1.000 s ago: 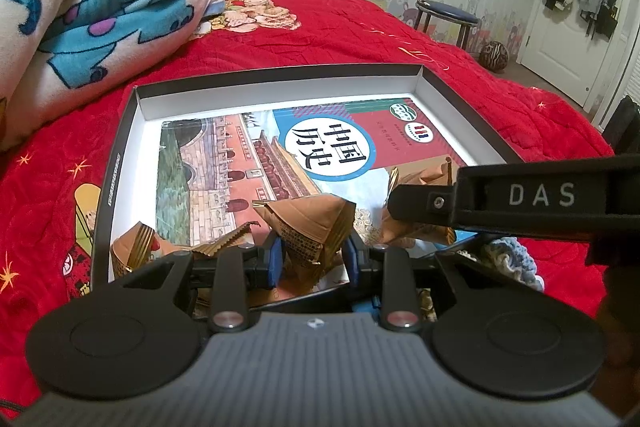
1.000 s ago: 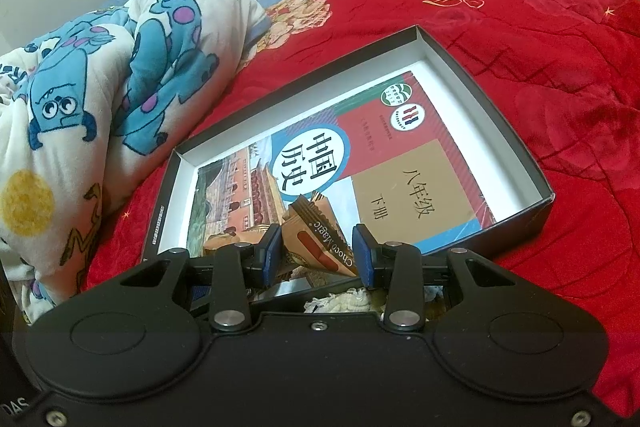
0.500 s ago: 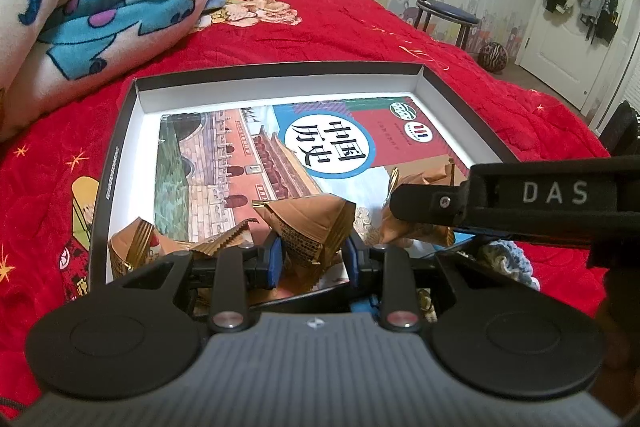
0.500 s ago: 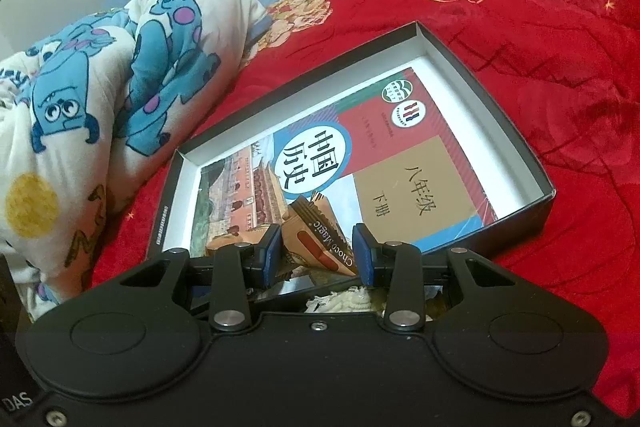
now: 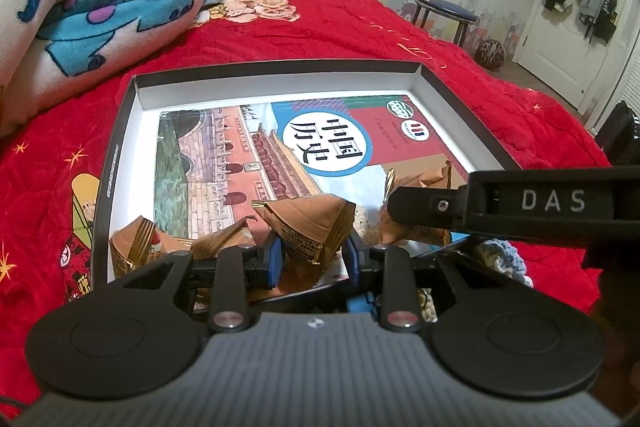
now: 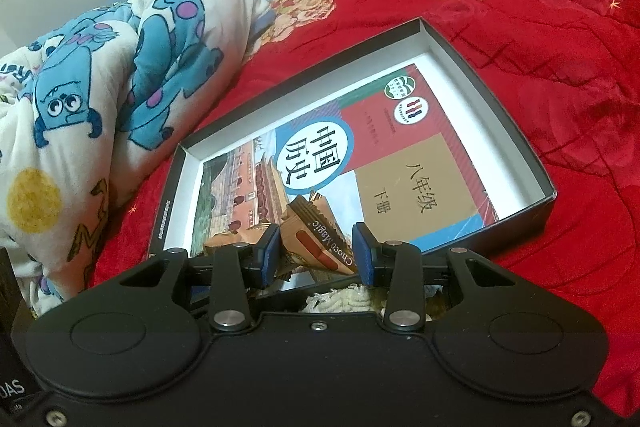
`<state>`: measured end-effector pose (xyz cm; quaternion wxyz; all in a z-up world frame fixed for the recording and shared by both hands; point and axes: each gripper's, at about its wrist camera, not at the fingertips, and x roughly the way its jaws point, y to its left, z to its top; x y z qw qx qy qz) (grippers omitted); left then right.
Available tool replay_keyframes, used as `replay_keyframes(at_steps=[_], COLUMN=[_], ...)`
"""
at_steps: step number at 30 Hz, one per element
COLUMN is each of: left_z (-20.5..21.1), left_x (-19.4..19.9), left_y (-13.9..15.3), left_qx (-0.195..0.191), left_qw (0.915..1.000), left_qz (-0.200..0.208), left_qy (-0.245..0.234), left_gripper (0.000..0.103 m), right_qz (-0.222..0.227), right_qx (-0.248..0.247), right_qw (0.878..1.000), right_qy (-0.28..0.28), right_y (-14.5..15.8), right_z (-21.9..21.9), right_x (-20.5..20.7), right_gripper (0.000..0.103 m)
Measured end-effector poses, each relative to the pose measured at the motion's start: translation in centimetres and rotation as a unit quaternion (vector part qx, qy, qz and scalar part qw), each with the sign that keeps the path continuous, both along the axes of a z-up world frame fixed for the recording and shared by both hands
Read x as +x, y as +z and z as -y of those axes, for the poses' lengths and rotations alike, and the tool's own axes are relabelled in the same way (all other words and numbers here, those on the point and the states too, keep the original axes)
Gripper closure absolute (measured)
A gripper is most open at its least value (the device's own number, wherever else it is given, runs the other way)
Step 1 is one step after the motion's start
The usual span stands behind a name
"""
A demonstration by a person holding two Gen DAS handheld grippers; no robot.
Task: Organize objects
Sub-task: 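Open the left tool to drop its brown packet while the right tool releases the Choco packet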
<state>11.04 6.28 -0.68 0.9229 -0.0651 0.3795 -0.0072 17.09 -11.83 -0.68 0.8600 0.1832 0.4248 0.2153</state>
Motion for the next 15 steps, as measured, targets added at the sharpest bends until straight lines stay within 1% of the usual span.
replay_keyframes(at_steps=[5, 13, 15], left_z=[-0.3, -0.6, -0.9], left_x=[0.0, -0.6, -0.9], left_y=[0.2, 1.0, 1.4], left_qx=[-0.01, -0.016, -0.023], left_qw=[0.9999, 0.9999, 0.9997], left_qz=[-0.003, -0.001, 0.001], left_qy=[0.0, -0.001, 0.0], left_gripper=[0.048, 0.046, 0.046], right_qz=[-0.001, -0.006, -0.006], right_qx=[0.004, 0.013, 0.019], right_qw=[1.0, 1.0, 1.0], right_qy=[0.0, 0.001, 0.002], right_y=[0.0, 0.0, 0.0], right_z=[0.2, 0.4, 0.5], right_x=[0.0, 0.2, 0.2], right_gripper=[0.066, 0.066, 0.063])
